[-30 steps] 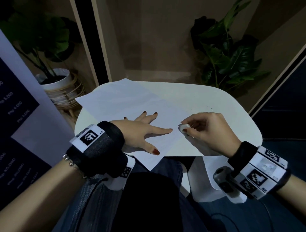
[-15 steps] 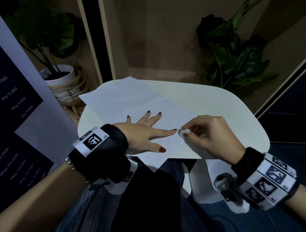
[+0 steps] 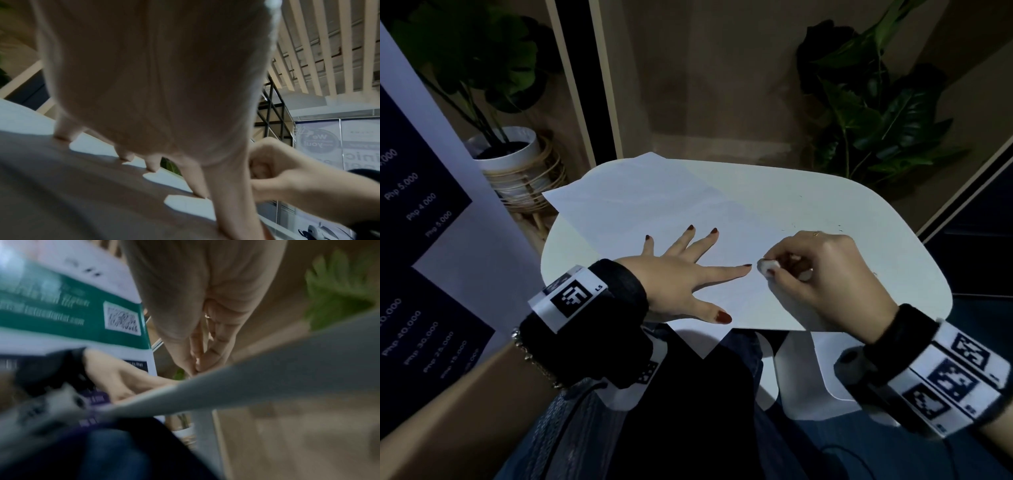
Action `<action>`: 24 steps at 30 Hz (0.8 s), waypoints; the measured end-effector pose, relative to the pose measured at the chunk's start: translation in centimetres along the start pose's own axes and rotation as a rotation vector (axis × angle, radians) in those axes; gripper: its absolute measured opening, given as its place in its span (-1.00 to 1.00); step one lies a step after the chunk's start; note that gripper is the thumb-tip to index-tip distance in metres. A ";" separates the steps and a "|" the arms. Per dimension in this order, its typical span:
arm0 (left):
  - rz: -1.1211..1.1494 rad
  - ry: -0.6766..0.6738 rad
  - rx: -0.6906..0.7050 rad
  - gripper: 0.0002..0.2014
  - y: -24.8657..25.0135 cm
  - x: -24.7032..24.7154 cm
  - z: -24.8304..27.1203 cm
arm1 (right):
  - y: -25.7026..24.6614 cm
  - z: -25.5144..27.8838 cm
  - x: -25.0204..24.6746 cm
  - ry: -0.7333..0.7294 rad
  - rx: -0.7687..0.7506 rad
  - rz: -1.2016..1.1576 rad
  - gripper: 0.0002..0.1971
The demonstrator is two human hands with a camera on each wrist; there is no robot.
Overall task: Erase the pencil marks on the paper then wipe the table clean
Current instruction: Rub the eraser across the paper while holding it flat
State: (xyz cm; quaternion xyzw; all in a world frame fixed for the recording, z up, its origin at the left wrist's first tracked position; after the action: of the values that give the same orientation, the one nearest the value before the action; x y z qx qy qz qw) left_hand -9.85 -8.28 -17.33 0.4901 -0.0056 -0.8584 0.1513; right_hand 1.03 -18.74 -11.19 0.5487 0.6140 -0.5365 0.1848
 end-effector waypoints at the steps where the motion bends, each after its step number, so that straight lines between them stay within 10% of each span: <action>1: -0.003 -0.003 -0.002 -0.28 0.0 0.1 0.0 | 0.1 0.0 0.0 0.009 0.007 0.014 -0.89; 19: -0.032 -0.030 0.005 -0.24 -0.2 0.3 0.0 | -3.6 1.6 2.2 -0.238 -0.074 -0.247 -0.87; 24: -0.044 -0.050 -0.002 -0.24 -0.3 0.5 -0.1 | -0.5 0.1 0.0 -0.030 -0.009 -0.066 -0.92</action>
State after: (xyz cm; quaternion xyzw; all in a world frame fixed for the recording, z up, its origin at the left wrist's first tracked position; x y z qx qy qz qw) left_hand -10.11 -8.11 -17.83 0.4684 0.0021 -0.8735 0.1328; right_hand 0.56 -18.73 -11.01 0.5192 0.6312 -0.5478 0.1788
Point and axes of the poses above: each hand's wrist, its own z-axis away from the middle knuckle, its own x-axis out of the palm, y = z × x, the point moved 9 cm from there along -z, towards the middle knuckle, and after that the axes turned 4 degrees about -z, right-handed, at the moved point
